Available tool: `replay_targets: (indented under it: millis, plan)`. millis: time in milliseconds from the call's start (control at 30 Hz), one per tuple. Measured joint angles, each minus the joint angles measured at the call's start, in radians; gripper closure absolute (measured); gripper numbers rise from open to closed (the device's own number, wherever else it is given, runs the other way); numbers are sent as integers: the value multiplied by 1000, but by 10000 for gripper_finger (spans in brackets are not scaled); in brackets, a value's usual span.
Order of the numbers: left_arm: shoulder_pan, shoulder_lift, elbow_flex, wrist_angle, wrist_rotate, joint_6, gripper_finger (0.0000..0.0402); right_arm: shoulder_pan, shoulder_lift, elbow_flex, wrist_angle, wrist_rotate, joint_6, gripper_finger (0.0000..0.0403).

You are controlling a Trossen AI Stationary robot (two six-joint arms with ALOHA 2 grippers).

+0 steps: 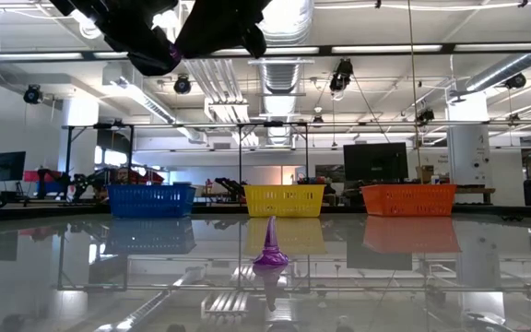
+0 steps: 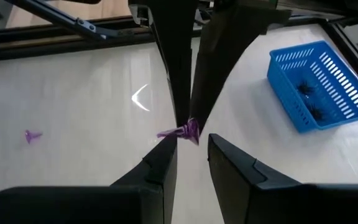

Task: Sort Halloween decoration
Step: Put the purple hat toy into the orange bin

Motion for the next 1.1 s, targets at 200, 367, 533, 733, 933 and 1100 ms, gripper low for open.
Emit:
replay_targets:
  millis: [200, 367, 533, 733, 933, 1100]
  plan:
    - [0, 0, -1, 12, 0, 0, 401, -3, 0, -3, 14, 0, 14, 321]
    - [0, 0, -1, 14, -1, 0, 401, -3, 0, -3, 17, 0, 16, 336]
    - [0, 0, -1, 15, -3, 4, 401, -8, 0, -3, 20, 2, 52, 369]
    - [1, 0, -1, 15, -11, 10, 401, -21, 0, -3, 21, 2, 114, 393]
    - [1, 0, -1, 15, -11, 11, 401, -22, 0, -3, 18, 5, 130, 394]
    - [1, 0, -1, 16, -11, 11, 401, -22, -1, -3, 15, 8, 130, 394]
